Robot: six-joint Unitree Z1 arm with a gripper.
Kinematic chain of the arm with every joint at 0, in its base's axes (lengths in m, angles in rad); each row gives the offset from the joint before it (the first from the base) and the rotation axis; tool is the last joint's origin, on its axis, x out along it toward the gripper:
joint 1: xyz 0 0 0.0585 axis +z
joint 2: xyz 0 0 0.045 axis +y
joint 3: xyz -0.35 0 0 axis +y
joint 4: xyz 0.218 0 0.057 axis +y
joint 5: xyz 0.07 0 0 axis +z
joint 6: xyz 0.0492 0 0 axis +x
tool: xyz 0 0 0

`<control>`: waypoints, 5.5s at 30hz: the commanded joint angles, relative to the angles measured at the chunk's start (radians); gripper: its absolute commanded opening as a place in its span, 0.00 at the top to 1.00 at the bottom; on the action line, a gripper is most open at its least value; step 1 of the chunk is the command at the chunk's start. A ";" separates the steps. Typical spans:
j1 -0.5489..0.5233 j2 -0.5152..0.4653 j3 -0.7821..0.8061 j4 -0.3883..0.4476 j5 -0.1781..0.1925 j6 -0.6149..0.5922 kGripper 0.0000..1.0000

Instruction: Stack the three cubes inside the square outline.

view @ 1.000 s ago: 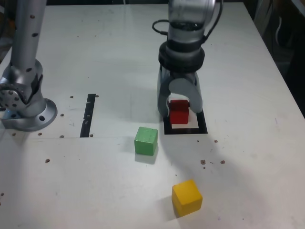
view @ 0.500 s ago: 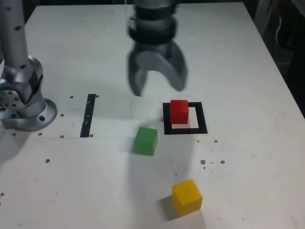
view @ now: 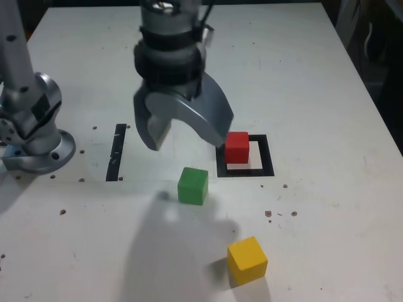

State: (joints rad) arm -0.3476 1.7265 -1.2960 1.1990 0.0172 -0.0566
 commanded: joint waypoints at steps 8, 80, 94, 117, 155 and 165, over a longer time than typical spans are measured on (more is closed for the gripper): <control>-0.190 0.180 -0.335 0.176 0.021 -0.089 0.01; -0.224 0.553 -0.550 0.089 -0.103 -0.580 0.39; -0.222 0.564 -0.561 0.091 -0.105 -0.583 0.66; -0.132 0.273 -0.589 0.372 0.137 -0.213 0.80; 0.220 0.320 -0.407 0.218 0.084 -0.078 0.78; 0.221 0.334 -0.387 0.187 0.089 -0.086 0.75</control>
State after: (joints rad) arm -0.1277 2.0560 -1.6892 1.3919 0.1034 -0.1387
